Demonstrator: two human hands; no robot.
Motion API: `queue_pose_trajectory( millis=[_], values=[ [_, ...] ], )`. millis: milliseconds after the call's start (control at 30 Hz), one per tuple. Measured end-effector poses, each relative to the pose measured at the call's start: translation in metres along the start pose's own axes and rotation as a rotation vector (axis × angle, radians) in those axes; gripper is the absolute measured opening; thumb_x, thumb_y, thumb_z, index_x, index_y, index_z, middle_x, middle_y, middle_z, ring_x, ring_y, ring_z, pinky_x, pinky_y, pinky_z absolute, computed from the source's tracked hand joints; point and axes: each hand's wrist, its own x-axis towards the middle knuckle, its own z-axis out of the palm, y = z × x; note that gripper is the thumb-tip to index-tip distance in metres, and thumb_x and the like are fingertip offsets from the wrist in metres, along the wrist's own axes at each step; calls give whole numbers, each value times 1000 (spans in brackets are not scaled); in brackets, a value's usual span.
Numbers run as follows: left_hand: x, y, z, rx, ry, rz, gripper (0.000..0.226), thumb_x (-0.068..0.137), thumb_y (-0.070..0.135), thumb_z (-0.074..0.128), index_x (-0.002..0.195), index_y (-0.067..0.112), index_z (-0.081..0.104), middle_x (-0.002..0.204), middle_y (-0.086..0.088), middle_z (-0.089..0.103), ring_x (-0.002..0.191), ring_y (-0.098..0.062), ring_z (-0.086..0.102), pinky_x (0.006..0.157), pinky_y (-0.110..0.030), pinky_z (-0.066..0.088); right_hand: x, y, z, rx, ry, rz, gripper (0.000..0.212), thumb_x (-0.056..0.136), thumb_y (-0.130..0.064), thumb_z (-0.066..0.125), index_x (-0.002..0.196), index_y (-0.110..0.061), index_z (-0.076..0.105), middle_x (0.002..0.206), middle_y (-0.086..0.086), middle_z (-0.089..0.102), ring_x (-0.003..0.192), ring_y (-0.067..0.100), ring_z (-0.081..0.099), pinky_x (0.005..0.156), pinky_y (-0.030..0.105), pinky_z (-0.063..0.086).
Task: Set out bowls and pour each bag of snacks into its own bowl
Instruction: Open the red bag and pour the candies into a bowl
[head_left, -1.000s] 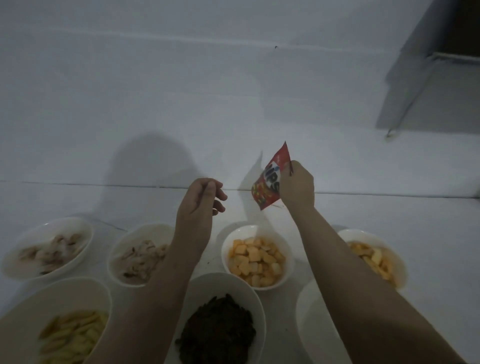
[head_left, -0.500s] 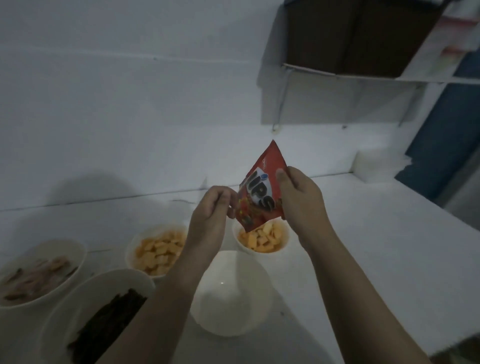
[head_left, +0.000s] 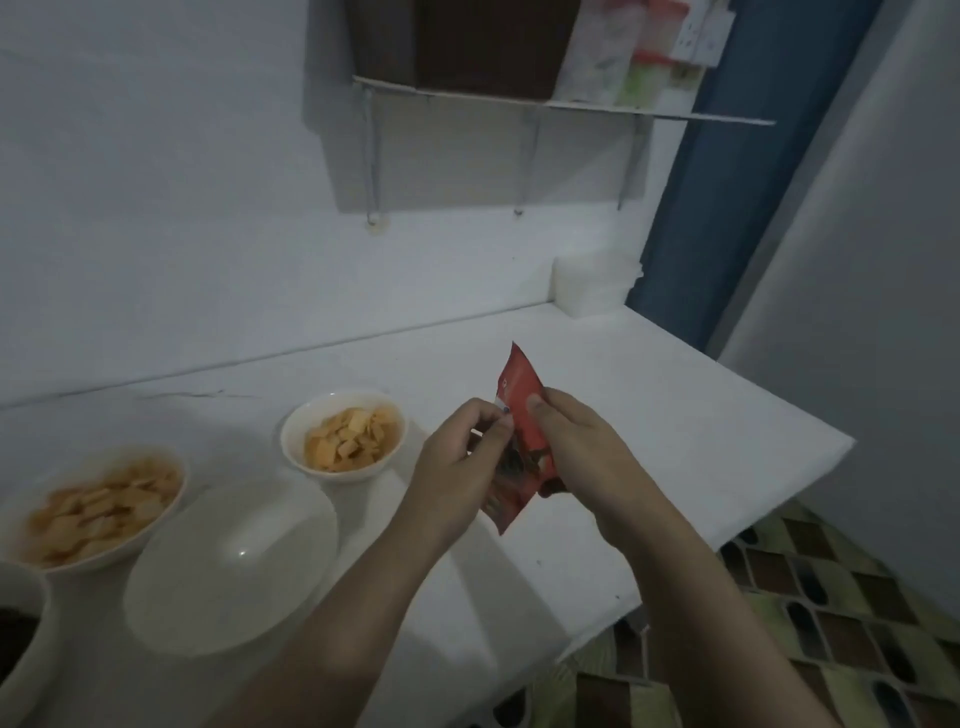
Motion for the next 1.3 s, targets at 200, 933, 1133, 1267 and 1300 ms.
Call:
queue_pose_trajectory(
  millis=[200,933,1133,1267,1300],
  values=[
    [-5,-10,37,-18,-61,-75,27,100,32,49,77,18,55,71,8,58,70,-10,56,69,-28,43,-3,30,-25,62,-98,61,31,104,-33,39,106,-12,63,91,6,68,72,11,63,59,22,54],
    [24,-26,41,5,-322,-404,28,98,44,49,77,30,61,86,1,67,90,-21,65,91,-44,55,18,73,-47,-59,-508,7,50,95,-56,43,125,-17,52,115,-1,68,101,13,67,85,25,57],
    [24,-31,42,-33,-292,-395,30,99,41,50,95,13,60,95,-19,64,91,-33,65,94,-49,54,23,77,-45,-26,-462,22,45,99,-55,37,122,-22,56,110,2,69,89,10,68,86,27,57],
    [24,-33,45,-63,-284,-379,26,101,33,48,92,11,58,89,-13,59,82,-23,59,84,-39,54,25,80,-45,7,-447,24,46,102,-51,35,119,-15,58,108,9,69,84,9,67,89,32,56],
    [23,-33,45,-65,-277,-373,27,101,32,48,92,9,57,88,-14,58,81,-23,58,84,-39,54,25,80,-45,8,-442,26,46,102,-50,35,118,-14,58,107,9,69,83,10,67,88,32,56]
  ],
)
